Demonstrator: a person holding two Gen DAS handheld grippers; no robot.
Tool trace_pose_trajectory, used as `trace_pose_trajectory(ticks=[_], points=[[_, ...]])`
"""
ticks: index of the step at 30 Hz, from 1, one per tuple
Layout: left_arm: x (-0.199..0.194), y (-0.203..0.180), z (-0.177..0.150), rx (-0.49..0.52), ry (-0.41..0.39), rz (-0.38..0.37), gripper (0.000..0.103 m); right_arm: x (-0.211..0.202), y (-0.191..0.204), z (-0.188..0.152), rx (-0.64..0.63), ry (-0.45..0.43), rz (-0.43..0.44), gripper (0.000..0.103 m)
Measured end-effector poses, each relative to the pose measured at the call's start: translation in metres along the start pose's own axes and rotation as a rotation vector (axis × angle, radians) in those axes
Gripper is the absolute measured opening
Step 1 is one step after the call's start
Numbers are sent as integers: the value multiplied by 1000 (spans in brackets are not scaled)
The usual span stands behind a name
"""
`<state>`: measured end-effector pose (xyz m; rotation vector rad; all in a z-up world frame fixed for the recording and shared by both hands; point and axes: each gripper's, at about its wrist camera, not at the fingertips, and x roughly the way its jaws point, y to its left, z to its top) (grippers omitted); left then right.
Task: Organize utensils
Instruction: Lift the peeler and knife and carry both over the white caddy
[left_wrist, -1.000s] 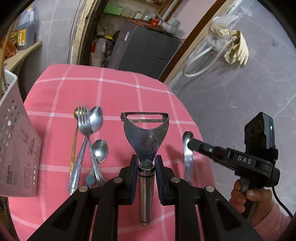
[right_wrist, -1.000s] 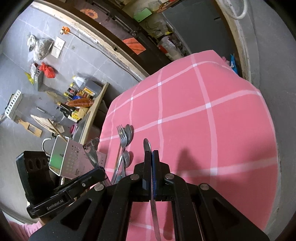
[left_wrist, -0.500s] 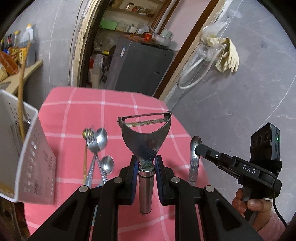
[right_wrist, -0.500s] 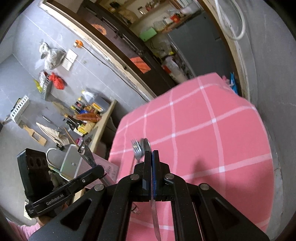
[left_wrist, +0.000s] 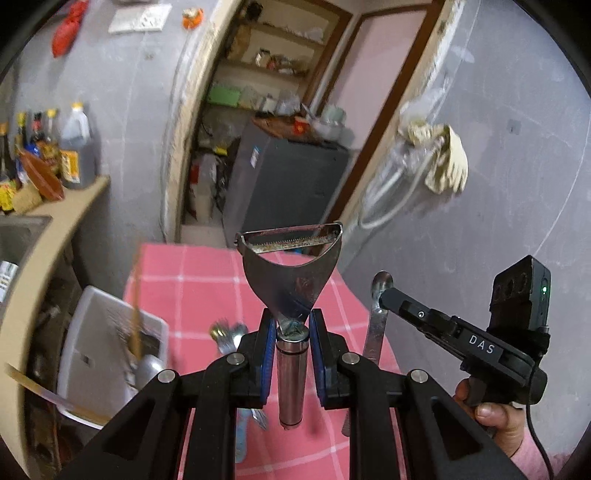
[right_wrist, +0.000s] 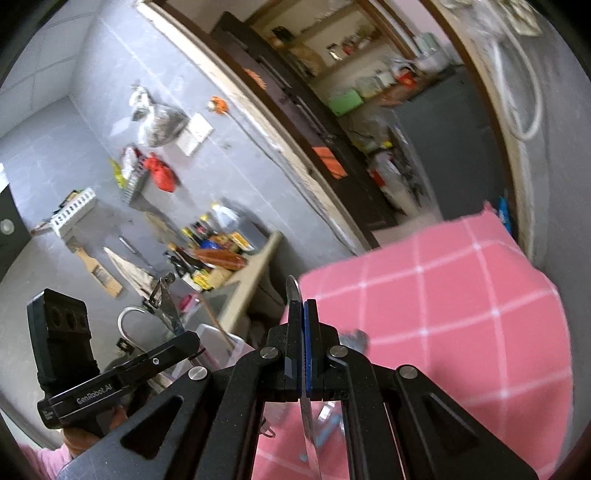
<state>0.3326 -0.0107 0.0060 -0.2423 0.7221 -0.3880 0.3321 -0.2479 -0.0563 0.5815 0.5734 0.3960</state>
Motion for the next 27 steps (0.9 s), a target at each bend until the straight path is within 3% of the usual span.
trace_pose_trajectory(ticks=[8,16,27], points=[[-49,37,30,5,-108,91,17,26,70,19,-79,-63,108,2],[-73,81,43,-29,-174,181,17,51,122,10,-172,-89,172,2],[-57,115,30,-56,-206,197,17,97,134,-21,-202,-86,191,2]])
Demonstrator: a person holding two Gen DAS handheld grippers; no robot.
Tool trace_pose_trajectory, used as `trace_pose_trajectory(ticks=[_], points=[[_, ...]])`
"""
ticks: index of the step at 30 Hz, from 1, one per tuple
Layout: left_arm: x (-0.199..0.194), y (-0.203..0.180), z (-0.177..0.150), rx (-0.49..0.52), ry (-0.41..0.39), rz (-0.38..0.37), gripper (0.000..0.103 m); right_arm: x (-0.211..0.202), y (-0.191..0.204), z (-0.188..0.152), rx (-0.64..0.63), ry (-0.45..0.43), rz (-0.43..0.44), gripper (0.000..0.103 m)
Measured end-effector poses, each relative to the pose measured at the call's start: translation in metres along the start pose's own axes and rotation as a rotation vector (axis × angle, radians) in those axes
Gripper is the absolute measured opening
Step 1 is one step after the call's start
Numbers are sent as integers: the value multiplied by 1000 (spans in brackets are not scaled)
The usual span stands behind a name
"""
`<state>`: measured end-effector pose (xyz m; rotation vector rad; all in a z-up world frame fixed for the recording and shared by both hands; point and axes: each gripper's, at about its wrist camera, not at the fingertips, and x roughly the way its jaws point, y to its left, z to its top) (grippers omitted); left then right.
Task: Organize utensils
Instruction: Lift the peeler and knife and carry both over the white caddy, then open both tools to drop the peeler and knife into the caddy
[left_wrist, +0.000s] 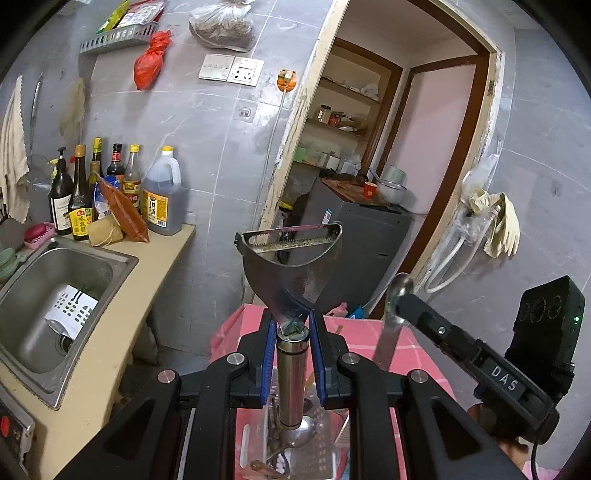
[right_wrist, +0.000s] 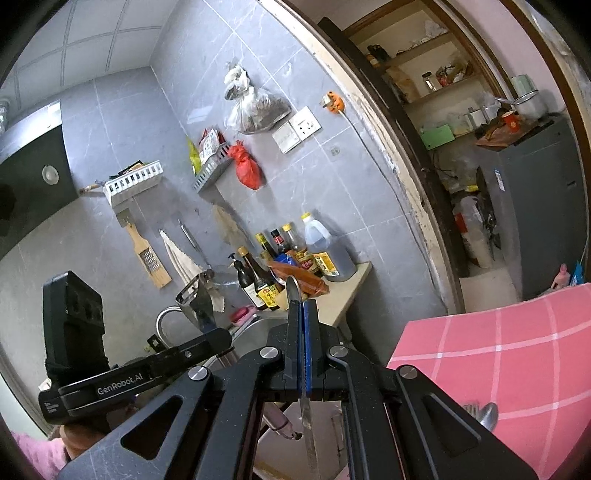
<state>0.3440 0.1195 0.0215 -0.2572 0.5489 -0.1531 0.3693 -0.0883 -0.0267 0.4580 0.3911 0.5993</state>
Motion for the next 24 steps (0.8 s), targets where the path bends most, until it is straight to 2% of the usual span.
trace_pose_trajectory(ticks=[10,24], points=[[16,9,-26,19,49,-33,17,21,-10,-33,8,63,-33,2],[31,14,-43,24,146,-81,18,23,-20,-56,9,155,-62,2]])
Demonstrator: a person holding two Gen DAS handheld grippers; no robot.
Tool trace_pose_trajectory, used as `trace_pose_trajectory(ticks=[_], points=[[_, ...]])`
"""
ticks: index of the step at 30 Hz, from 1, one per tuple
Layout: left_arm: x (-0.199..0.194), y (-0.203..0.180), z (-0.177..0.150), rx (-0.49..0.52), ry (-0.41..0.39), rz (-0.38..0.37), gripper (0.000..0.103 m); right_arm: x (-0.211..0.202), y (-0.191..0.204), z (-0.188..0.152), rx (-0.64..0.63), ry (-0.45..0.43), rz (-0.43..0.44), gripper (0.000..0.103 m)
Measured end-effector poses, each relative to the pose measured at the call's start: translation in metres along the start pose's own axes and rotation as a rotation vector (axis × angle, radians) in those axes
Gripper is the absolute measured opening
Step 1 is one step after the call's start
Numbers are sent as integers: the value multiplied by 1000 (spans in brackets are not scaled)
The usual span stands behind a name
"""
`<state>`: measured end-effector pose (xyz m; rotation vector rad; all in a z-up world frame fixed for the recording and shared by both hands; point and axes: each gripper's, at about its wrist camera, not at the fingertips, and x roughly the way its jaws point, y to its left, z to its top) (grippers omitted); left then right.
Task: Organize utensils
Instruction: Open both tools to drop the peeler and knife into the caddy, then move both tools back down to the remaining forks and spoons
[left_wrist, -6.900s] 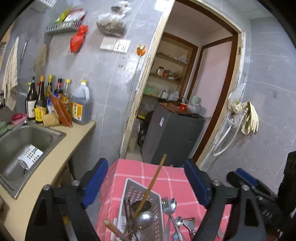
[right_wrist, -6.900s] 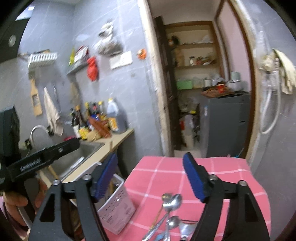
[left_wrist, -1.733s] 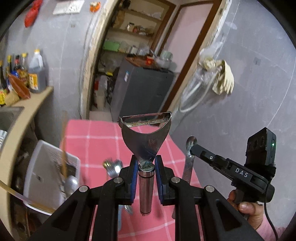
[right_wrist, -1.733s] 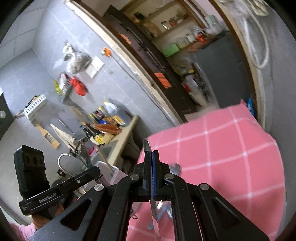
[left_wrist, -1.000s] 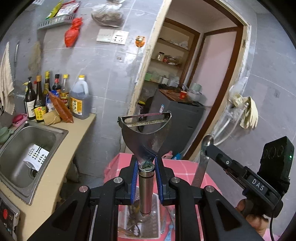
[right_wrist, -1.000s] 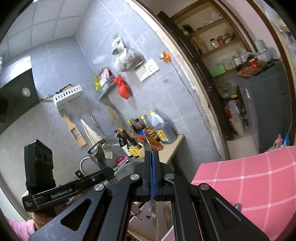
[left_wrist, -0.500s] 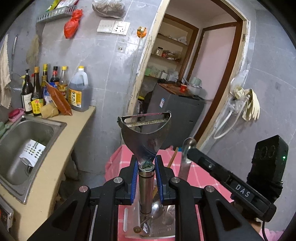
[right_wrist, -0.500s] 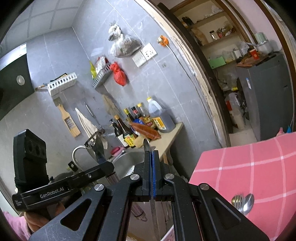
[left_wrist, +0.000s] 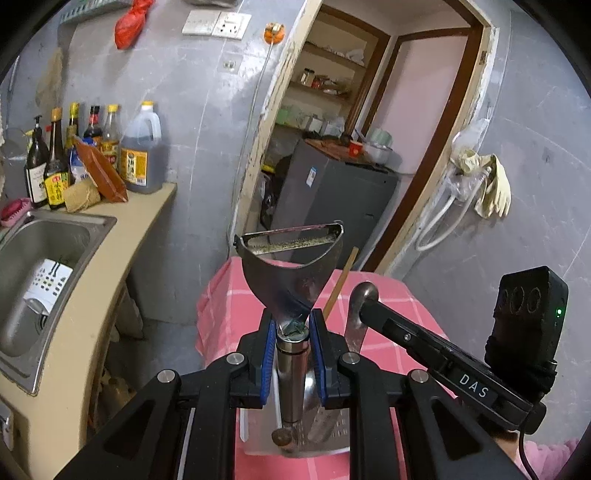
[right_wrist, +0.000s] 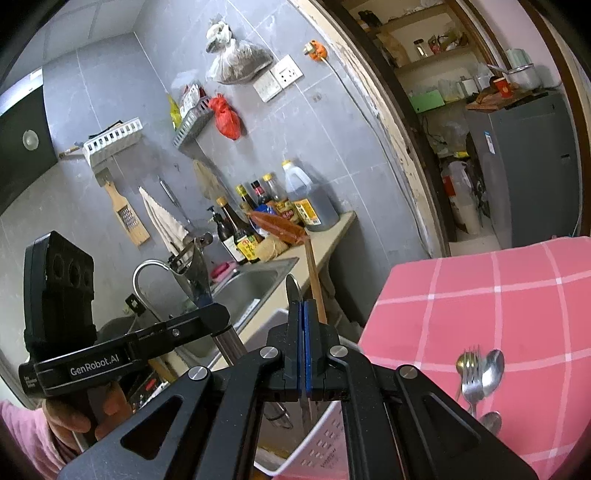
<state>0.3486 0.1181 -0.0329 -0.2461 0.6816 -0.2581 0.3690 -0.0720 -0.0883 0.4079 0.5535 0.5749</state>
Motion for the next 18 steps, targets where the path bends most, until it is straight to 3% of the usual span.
trace_pose_trajectory(ticks=[8,11,15,18], points=[[8,5,-7,-19,76,-8,18,5,-7,-8,18,59,-23,5],[10,5,-9,-25,103,-7,25,4,-9,-10,24,65,-30,5],[7,6,-10,-40,96,-3,43,0,-10,-8,22,63,-37,5],[2,6,-8,-59,79,-9,46,-6,-9,-5,13,53,-49,5]])
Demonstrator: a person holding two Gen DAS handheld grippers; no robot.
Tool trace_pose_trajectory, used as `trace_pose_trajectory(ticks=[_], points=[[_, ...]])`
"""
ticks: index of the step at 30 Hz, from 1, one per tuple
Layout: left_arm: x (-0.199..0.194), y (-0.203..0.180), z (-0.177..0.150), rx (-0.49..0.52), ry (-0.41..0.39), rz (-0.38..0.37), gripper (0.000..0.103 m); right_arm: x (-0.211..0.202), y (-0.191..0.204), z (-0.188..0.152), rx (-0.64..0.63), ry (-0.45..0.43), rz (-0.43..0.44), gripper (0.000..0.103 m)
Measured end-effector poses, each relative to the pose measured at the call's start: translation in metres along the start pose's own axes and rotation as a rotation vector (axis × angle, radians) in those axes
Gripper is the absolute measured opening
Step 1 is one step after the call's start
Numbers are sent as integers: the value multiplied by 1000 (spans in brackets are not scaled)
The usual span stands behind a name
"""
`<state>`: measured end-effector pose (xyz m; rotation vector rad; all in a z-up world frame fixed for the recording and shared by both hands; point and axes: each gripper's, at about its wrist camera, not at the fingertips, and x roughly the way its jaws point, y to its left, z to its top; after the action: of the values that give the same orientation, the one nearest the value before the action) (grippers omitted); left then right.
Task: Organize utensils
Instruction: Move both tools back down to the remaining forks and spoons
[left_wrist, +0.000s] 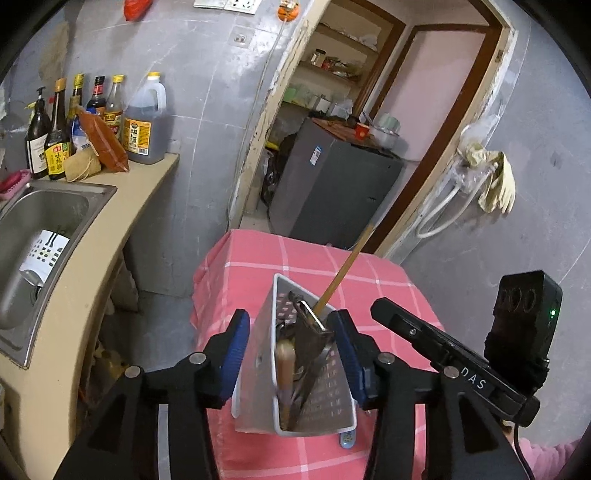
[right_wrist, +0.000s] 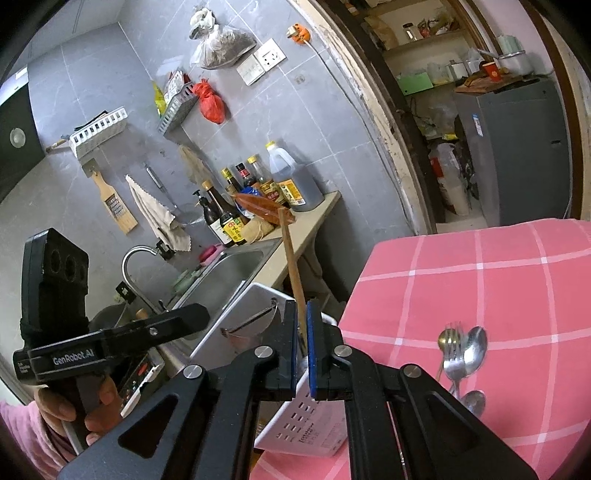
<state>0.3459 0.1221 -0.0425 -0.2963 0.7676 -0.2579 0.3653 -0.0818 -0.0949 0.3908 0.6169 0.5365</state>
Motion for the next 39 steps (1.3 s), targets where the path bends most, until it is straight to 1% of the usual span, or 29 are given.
trace_pose_trajectory(ticks=[2,3,4,5,6,7,8,9,10,11,13,14,15,16,20,21,22,26,36,39], points=[[-3,-1,1,-6,-13,6,48,-7,1,2,-12,-14,-12,7],[-4,-2,1,-9,-21,7,50,-11,2,3,-19,-25,-20,14],[-7,-5,1,-6,-36,15,53,-15,4,5,-25,-37,-28,23],[-8,-7,1,-3,-45,20,55,-20,5,7,-32,-52,-35,28],[-11,-11,1,5,-67,34,59,-24,5,9,-38,-63,-42,32],[-13,-14,1,9,-83,43,65,-30,6,11,-49,-75,-55,33],[-16,-18,1,13,-105,52,67,-34,6,13,-55,-83,-65,33],[-19,-21,0,17,-121,58,71,-40,7,15,-63,-95,-77,36],[-22,-24,0,21,-136,66,75,-48,7,17,-70,-115,-93,43],[-24,-27,-1,26,-149,76,77,-55,7,19,-75,-130,-102,46],[-27,-33,-2,36,-172,88,82,-67,7,23,-88,-155,-126,56],[-28,-36,-3,40,-180,92,84,-73,7,25,-92,-165,-135,59],[-30,-41,-4,47,-192,97,90,-80,6,27,-99,-177,-146,64],[-32,-45,-6,51,-205,101,92,-87,6,29,-104,-189,-158,69],[-37,-60,-12,71,-251,112,100,-112,0,34,-118,-227,-195,85],[-39,-66,-14,80,-268,118,101,-118,-3,34,-120,-235,-201,92],[-40,-70,-15,86,-279,120,102,-124,-5,35,-122,-243,-206,95],[-42,-89,-20,117,-307,122,103,-146,-16,35,-129,-266,-233,102],[-29,-133,-34,174,-315,103,103,-190,-48,30,-150,-290,-304,102],[-24,-142,-39,183,-313,98,103,-197,-58,31,-149,-291,-315,102]])
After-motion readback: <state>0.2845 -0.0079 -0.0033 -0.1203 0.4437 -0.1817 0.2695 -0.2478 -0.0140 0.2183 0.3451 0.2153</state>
